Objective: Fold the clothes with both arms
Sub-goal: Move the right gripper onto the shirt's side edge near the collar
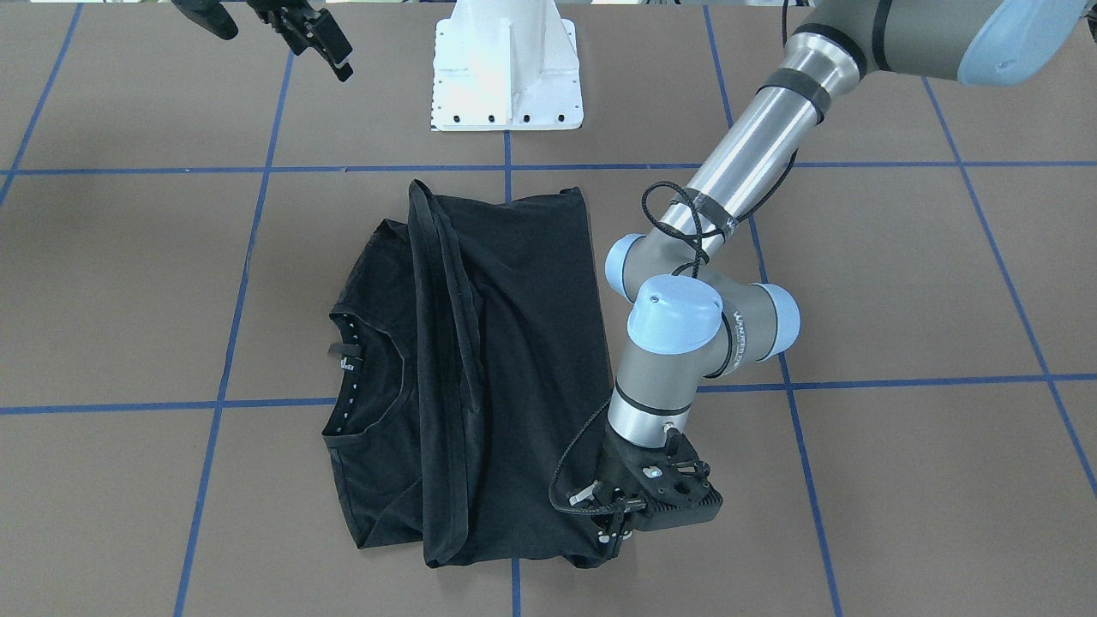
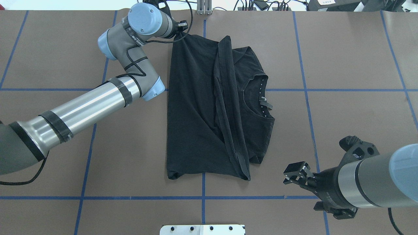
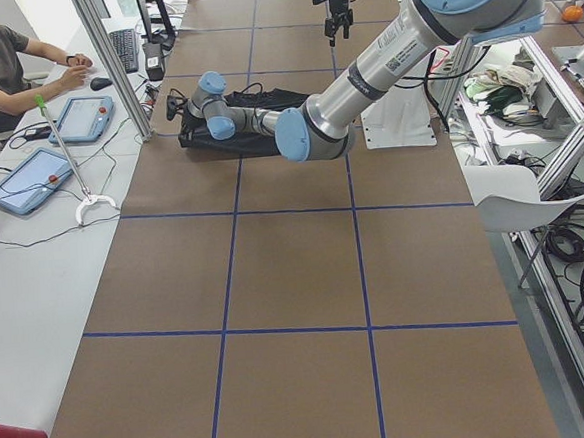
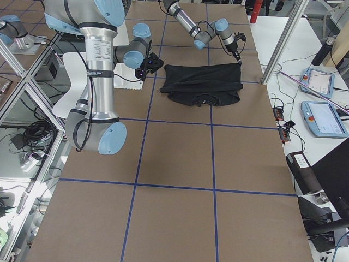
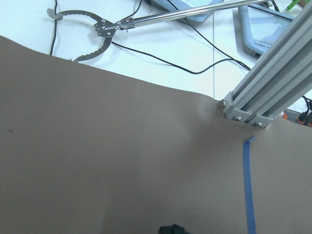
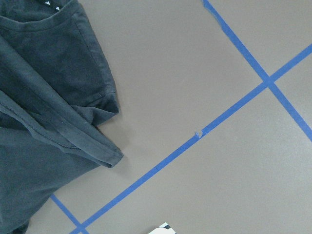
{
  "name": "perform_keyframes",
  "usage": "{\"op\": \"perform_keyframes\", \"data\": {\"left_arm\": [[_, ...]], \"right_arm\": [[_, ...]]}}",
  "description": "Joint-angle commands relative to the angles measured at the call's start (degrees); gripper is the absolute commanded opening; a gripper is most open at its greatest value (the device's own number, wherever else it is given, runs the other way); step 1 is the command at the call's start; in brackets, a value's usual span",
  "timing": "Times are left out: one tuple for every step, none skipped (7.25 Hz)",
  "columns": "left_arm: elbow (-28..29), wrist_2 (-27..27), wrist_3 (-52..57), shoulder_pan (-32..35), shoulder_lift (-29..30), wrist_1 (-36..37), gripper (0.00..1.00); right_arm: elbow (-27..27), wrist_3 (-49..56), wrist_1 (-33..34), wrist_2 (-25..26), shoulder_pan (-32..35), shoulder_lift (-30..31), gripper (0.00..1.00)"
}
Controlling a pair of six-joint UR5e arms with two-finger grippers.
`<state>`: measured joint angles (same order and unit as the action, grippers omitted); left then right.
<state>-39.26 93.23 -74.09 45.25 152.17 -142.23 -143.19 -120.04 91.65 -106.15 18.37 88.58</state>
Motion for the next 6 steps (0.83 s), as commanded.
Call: {"op": "perform_keyframes", "data": {"left_arm": [[1.5, 0.5, 0.2, -0.2, 1.5, -1.0, 0.98], [0.0, 2.6, 1.6, -0.1, 1.3, -1.0, 0.99], [-6.2, 3.8, 3.8, 0.1, -1.1, 2.1, 0.99], [-16.8, 7.8, 4.0, 0.1, -5.9, 10.3, 0.99], [-29.2, 10.3, 4.1, 0.0, -13.2, 16.0, 0.99], [-38.3, 10.7, 4.1, 0.1, -20.2, 16.6, 0.99]], "right_arm": [[0.3, 0.1, 0.0, 2.3, 0.2, -1.7, 1.0], [0.5, 0.2, -0.1, 4.0, 0.0, -2.7, 1.0], [1.6, 0.3, 0.0, 7.2, -0.9, -4.4, 1.0], [4.3, 2.2, 0.1, 9.5, -1.0, -6.6, 1.0], [7.0, 8.4, 0.1, 10.5, -0.8, -8.3, 1.0], [9.0, 14.8, 0.1, 11.1, -0.8, -9.1, 1.0]]}}
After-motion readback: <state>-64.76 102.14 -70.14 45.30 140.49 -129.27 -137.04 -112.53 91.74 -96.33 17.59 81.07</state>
